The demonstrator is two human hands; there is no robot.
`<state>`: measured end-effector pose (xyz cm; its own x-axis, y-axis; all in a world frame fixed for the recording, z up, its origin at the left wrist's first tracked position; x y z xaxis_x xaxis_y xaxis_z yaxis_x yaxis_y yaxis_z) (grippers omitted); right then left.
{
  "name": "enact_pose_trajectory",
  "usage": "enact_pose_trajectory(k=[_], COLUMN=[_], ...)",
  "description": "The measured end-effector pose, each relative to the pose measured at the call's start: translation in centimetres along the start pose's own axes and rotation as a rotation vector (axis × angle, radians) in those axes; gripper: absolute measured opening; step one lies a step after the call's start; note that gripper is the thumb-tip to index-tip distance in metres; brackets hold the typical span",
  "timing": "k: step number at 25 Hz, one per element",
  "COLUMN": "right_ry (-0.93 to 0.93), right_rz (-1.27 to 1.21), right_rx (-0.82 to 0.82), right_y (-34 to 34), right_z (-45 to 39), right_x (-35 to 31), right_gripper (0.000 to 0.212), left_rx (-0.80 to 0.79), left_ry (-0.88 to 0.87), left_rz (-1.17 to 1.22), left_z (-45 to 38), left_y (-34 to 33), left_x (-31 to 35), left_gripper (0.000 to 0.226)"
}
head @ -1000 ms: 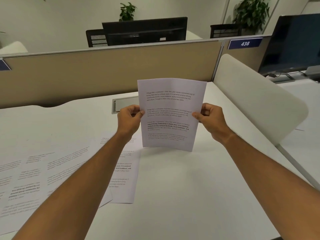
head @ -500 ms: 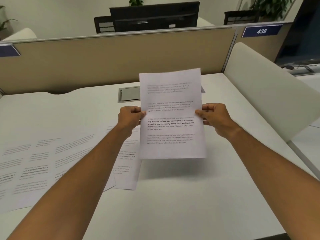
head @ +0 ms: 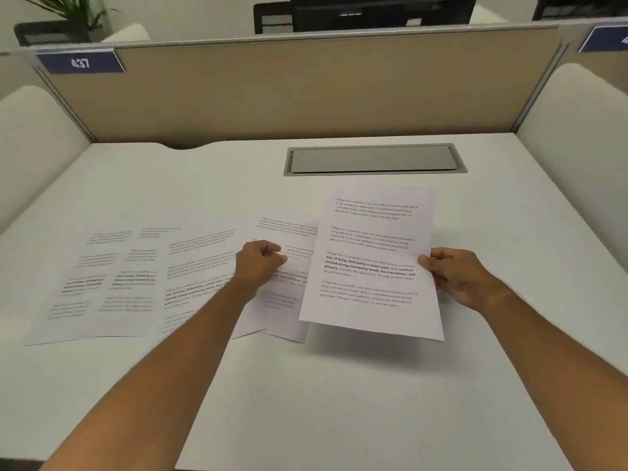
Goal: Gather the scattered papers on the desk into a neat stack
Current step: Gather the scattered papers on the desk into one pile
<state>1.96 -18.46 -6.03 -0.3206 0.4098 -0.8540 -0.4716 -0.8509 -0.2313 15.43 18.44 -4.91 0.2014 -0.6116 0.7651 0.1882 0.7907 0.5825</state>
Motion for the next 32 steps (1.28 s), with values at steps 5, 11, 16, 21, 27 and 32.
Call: enact_pose_trajectory(k=[5, 11, 16, 21, 27, 32], right_ry=[-0.007, -0.003, 0.007, 0.025, 0.054, 0.067], right_rz=[0.013, 0.052, 0.086, 0.085, 0.070, 0.064], right_rx=[-0.030, -0.047, -0.028, 0.007, 0.040, 0.064], right_y=[-3.0, -9.2, -14.0, -15.8, -15.0, -13.3], right_z=[-0.4, -0.9, -1.3, -1.3, -0.3, 0.6], right_x=[1.1, 3.0, 4.4, 4.8, 3.9, 3.2], right_gripper=[0.007, 0.008, 0.007, 0.009, 0.012, 0.012], left_rx=[0.268, 0.327, 0.308, 0.261, 0.219, 0.202], left_ry=[0.093, 0.188, 0.353, 0.350, 0.390, 0.426], left_rz=[-0.134, -0.184, -0.573, -0.515, -0.394, -0.341], left_z=[-0.9, -2.2, -2.1, -2.9, -3.7, -3.6], left_y=[7.7, 13.6, 16.3, 16.5, 16.5, 16.4], left_x=[-4.9, -9.7, -12.1, -12.4, -12.7, -12.6], left_gripper=[0.037, 0.054, 0.085, 0.095, 0.092, 0.079])
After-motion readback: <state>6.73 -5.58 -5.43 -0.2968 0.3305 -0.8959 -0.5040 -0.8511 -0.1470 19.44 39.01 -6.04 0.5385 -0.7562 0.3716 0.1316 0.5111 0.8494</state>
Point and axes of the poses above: each hand's wrist, its own z-axis away from the middle knuckle, its own y-axis out of the back of the hand, x = y × z, the point moved 8 cm from there along -z, towards the middle knuckle, and after that the axes turned 9 degrees about -z, right-handed, at the moved point
